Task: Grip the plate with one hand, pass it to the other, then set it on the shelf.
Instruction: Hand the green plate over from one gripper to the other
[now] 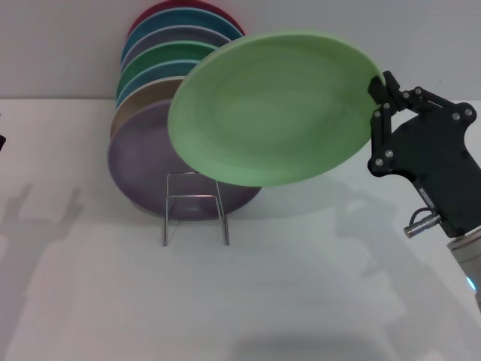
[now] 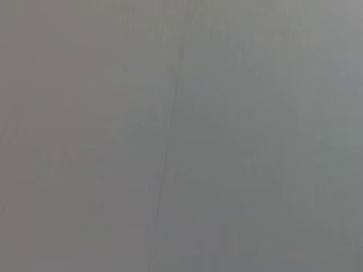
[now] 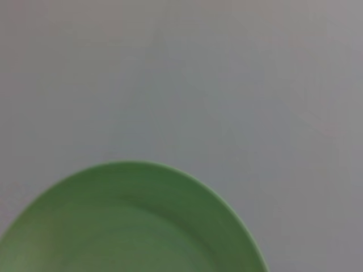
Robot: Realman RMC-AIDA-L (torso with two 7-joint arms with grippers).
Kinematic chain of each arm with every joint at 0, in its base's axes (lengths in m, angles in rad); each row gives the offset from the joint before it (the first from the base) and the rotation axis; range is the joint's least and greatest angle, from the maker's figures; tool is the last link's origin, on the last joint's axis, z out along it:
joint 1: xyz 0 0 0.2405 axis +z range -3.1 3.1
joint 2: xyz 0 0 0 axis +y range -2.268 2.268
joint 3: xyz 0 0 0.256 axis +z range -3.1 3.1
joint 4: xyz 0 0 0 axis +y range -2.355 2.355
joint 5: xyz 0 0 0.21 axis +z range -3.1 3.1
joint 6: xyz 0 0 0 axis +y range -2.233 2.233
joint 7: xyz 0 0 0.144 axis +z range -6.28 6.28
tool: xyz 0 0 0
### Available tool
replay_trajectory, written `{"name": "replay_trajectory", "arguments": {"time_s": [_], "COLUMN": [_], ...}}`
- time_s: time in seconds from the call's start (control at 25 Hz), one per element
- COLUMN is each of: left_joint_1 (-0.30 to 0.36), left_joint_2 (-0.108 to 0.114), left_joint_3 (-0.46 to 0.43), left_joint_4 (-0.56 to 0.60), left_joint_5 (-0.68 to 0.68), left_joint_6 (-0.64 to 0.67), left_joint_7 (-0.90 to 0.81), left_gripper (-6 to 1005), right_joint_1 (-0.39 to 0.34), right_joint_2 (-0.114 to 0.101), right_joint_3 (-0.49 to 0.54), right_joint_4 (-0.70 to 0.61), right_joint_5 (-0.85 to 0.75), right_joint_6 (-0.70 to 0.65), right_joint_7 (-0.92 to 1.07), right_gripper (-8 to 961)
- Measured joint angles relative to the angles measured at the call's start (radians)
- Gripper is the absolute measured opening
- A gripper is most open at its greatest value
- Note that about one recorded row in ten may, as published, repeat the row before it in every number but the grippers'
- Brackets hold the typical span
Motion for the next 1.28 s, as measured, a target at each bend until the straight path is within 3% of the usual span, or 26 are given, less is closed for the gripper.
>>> {"name": "replay_trajectory", "arguments": {"time_s": [0.36, 0.8, 1.28], "left_joint_1": [0.025, 0.037, 0.071], "left_joint_2": [-0.001, 0.007, 0.011], "left_joint_3": [0.006, 0.088, 0.234], "left_joint_4": [0.0, 0.01, 0.028], "left_joint_5": [0.0, 0.002, 0.003], "left_joint_6": [0.074, 0.167, 0.225], "left_joint_7": [-0.042, -0.055, -0.058], "left_gripper": [869, 869, 870], "right_joint_1": [0.037, 0.129, 0.103], "right_joint_2": [-0.003, -0.011, -0.014], "right_joint_3": [-0.024, -0.015, -0.018], "right_joint_4": [0.022, 0.121, 0.11], "right_joint_5": [0.0, 0.0, -0.009], "right_joint_6": [-0.002, -0.046, -0.051], "right_joint_7": [0.042, 0.105, 0.106], "right_gripper": [17, 17, 17]}}
